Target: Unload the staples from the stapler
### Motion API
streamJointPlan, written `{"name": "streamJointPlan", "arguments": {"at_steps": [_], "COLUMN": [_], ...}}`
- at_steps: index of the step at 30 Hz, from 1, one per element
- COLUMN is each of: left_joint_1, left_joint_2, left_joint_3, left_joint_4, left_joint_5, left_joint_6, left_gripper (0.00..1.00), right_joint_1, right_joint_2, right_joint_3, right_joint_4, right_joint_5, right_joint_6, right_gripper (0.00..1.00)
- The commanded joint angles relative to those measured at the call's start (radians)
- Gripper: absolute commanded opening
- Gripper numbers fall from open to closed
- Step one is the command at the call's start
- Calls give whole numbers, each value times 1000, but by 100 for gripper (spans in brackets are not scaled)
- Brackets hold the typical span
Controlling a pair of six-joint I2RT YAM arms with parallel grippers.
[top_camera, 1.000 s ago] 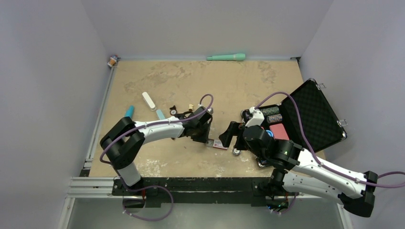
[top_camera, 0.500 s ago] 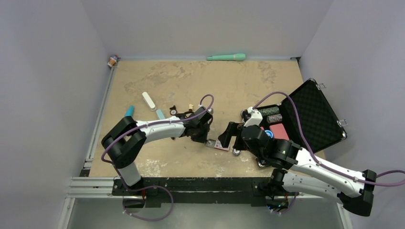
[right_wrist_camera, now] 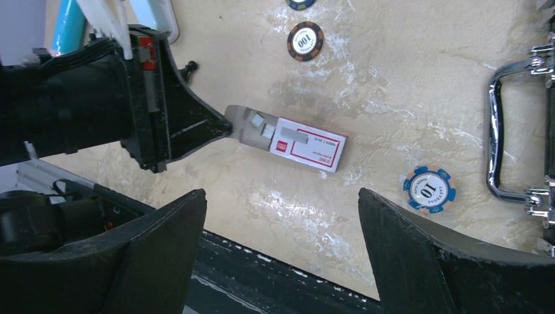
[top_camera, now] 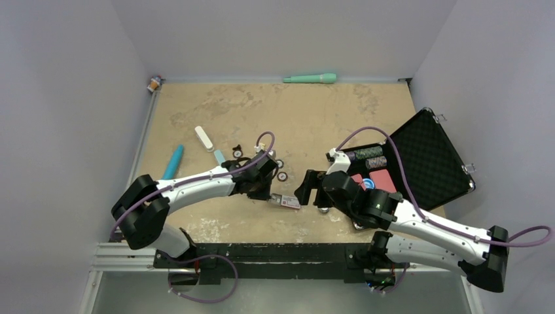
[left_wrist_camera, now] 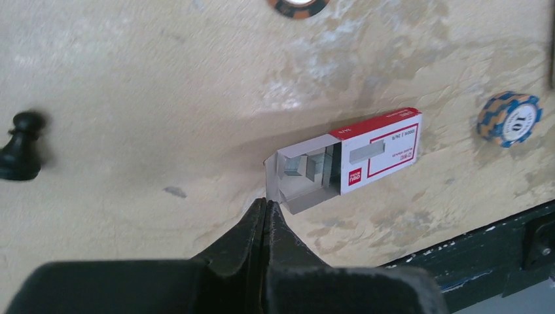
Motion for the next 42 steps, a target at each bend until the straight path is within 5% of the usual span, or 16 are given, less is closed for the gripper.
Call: {"name": "streamJointPlan", "arguments": {"at_steps": [1, 11, 13, 16, 18, 20, 23, 26, 34, 42], "left_joint_1": [-4, -4, -4, -2, -3, -3, -1, 8, 30, 33], "left_joint_2": [-77, -184, -198, -239, -272, -302, -359, -434, -379, -222], "left_joint_3": [-59, -163, -166, -170, -166, -160, -168, -213, -266, -263], "left_joint_4": [-60, -122, -131, -147, -167, -196, -237, -249, -220, -100], "left_joint_5": [-47, -72, -67, -69, -80, -104, -179, -246, -264, -222], "left_joint_6": [-81, -135, -132, -128, -125, -124, -142, -177, -211, -175], "left_gripper": [0, 5, 14, 41, 44, 39, 12, 2, 0, 0], "right_joint_1": [8, 39, 50, 72, 81, 84, 88, 91, 104, 107], "right_joint_2": [29, 97, 120, 152, 171, 186, 213, 249, 373, 482], "right_joint_3": [-16, -43, -54, -64, -69, -74, -77, -74, -35, 5], "right_joint_4": [83, 160, 178, 195, 203, 207, 204, 203, 187, 193], "right_joint_5": [-43, -99, -110, -114, -116, -116, -110, -108, -77, -60], "right_joint_6": [-28, -36, -34, -28, -18, -11, -3, 2, 13, 16], "right_gripper": [89, 86, 85, 85, 85, 83, 78, 70, 40, 27]}}
